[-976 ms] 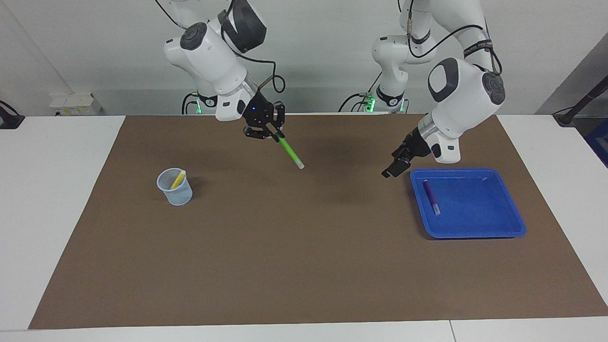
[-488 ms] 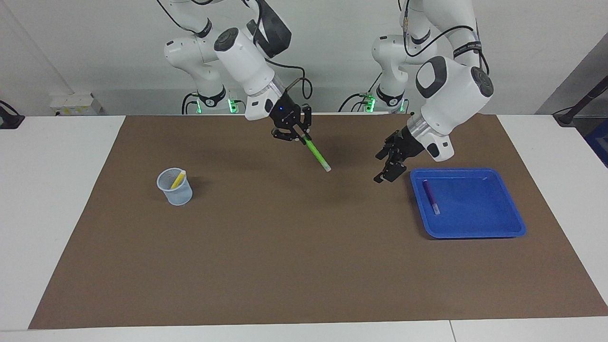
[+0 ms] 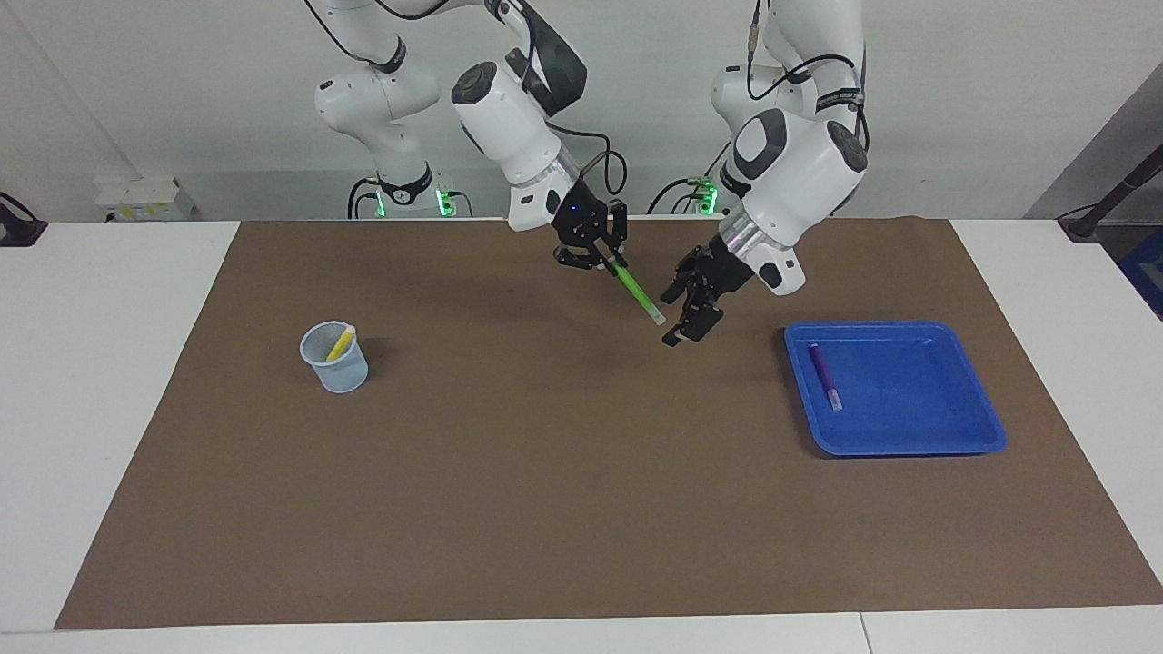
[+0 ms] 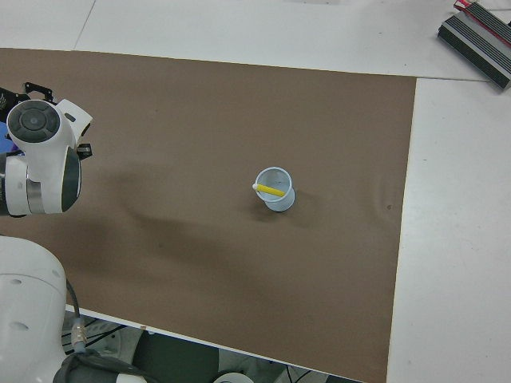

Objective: Right arm passes pens to left for tray arrangement
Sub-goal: 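Bring the green pen to the left gripper with the right gripper, then close the left gripper on the green pen and open the right gripper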

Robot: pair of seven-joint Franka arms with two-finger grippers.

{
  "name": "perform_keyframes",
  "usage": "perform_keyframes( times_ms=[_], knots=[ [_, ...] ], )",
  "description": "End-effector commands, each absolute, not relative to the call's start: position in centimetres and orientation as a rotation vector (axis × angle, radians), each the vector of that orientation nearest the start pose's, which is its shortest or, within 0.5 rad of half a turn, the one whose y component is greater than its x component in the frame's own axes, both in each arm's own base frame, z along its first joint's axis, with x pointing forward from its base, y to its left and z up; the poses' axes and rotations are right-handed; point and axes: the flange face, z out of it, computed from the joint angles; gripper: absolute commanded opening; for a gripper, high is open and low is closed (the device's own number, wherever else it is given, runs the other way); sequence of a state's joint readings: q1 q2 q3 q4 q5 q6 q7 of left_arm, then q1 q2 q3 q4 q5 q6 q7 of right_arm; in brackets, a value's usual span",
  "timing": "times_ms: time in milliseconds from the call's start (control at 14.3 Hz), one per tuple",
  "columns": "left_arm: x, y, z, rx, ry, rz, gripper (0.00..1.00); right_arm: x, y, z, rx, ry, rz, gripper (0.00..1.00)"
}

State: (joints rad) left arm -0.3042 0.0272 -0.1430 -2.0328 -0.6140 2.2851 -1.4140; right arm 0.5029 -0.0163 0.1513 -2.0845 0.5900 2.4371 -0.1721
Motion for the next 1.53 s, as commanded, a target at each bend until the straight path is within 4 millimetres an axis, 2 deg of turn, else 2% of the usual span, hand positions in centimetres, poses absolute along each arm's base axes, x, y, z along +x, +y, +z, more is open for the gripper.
perform_keyframes(
  times_ms=[0,70,349,558,697,767,976,1116,1185,1255,1325,1464],
  knots=[
    [49.3,-27.0,45.6,-2.828,-2.203,0.514,0.98,46.3,34.0,47.9,-2.518,-0.568,-0.289,0.00],
    [48.5,-27.7,45.6,-2.842,-2.176,0.520,0.97,46.3,34.0,47.9,-2.517,-0.567,-0.288,0.00],
    [47.0,-28.1,44.8,-2.829,-2.147,0.541,0.97,46.3,34.0,47.9,-2.518,-0.565,-0.288,0.00],
    [46.8,-28.3,44.6,-2.784,-2.186,0.555,0.83,46.3,34.0,47.9,-2.518,-0.565,-0.288,0.00],
    [46.6,-28.3,44.7,-2.783,-2.184,0.559,0.66,46.3,34.0,47.9,-2.518,-0.564,-0.285,0.00],
    [46.3,-28.7,44.7,-2.790,-2.167,0.566,0.61,46.3,34.0,47.9,-2.518,-0.564,-0.285,0.00],
    [46.2,-28.8,44.8,-2.775,-2.176,0.576,0.57,46.3,34.0,47.9,-2.518,-0.564,-0.285,0.00],
    [45.9,-28.7,45.3,-2.777,-2.166,0.587,0.37,46.3,34.0,47.9,-2.518,-0.562,-0.285,0.00],
    [45.9,-28.6,45.3,-2.772,-2.163,0.595,0.24,46.2,34.0,48.0,-2.518,-0.562,-0.287,0.00],
    [45.9,-28.4,45.5,-2.772,-2.159,0.600,0.06,46.3,34.0,47.9,-2.518,-0.562,-0.285,0.00],
    [45.8,-28.3,45.6,-2.773,-2.150,0.606,0.00,46.2,34.0,47.9,-2.518,-0.564,-0.285,0.00],
    [45.6,-28.3,45.9,-2.813,-2.097,0.605,0.00,46.2,33.9,47.8,-2.521,-0.568,-0.272,0.00]
  ],
)
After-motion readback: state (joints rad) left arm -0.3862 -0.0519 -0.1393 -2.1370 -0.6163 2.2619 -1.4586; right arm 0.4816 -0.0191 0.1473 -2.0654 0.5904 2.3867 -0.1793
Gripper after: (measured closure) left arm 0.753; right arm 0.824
